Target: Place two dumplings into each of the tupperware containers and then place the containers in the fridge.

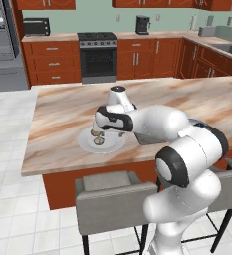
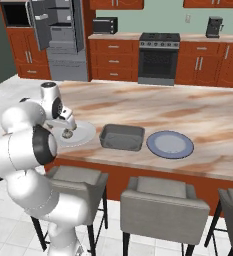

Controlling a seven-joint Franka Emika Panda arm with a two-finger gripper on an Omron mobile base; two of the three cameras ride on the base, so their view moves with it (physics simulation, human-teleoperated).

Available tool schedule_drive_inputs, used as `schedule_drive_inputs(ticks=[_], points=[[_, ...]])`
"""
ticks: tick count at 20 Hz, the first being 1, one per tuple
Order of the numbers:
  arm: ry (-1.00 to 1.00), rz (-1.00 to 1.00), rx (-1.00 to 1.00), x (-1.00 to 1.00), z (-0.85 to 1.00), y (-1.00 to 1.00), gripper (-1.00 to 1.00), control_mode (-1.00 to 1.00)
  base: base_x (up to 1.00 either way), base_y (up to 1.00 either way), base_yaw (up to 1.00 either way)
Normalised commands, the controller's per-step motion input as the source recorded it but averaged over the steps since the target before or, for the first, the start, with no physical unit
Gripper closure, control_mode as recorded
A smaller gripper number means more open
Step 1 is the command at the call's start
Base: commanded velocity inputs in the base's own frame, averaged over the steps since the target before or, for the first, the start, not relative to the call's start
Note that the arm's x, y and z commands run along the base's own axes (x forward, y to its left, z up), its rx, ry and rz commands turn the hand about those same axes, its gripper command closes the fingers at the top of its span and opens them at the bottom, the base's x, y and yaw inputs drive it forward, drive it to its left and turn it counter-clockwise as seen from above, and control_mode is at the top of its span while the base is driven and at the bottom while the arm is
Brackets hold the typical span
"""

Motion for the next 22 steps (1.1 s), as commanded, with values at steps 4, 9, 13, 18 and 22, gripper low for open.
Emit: schedule_drive_inputs(ticks=[4, 9, 13, 18, 22], points=[[0.02, 0.00, 0.00, 0.59, -0.22, 0.12, -1.00, -1.00, 0.00, 0.00, 0.00], [0.02, 0.00, 0.00, 0.53, -0.30, 0.03, -1.00, -1.00, 0.00, 0.00, 0.00], [0.00, 0.00, 0.00, 0.45, -0.29, 0.18, -1.00, -1.00, 0.00, 0.00, 0.00], [0.00, 0.00, 0.00, 0.43, -0.32, 0.18, -1.00, -1.00, 0.00, 0.00, 0.00], [0.00, 0.00, 0.00, 0.50, -0.36, 0.01, -1.00, -1.00, 0.00, 0.00, 0.00]])
